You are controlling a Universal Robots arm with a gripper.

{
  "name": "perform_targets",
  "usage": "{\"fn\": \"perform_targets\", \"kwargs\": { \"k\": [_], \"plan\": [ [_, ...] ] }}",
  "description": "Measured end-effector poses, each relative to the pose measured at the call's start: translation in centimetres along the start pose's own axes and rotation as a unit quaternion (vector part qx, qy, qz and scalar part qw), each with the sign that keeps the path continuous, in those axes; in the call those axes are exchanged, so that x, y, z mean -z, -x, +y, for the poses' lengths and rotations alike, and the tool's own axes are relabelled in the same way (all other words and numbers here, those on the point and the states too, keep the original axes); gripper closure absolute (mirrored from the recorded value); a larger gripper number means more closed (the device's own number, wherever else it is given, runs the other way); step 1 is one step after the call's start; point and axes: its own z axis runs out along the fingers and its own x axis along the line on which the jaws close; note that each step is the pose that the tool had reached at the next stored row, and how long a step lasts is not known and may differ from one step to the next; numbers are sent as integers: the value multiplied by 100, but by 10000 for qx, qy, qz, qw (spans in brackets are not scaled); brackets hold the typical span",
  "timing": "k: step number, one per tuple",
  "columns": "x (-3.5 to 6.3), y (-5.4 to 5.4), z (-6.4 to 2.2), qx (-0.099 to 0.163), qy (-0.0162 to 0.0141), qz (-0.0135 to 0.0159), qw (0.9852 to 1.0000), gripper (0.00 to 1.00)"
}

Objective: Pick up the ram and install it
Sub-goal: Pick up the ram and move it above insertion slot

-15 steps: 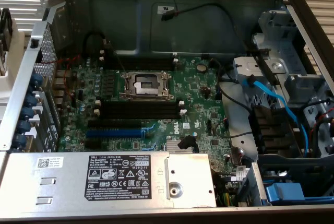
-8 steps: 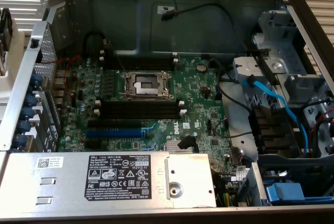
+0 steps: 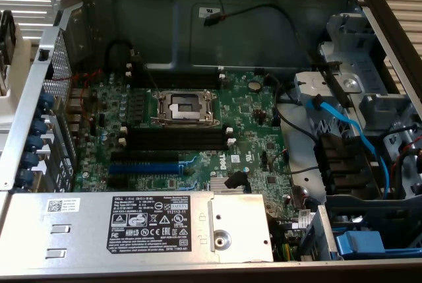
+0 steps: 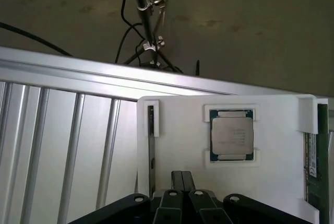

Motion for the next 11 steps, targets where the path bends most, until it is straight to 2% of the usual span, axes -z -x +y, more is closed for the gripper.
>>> {"fn": "perform_targets", "kwargs": {
  "k": [6,11],
  "plan": [
    [-106,-146,18,0,1,-2,10000,90],
    [-192,-165,-35,0,3,-2,10000,90]
  ]
}}
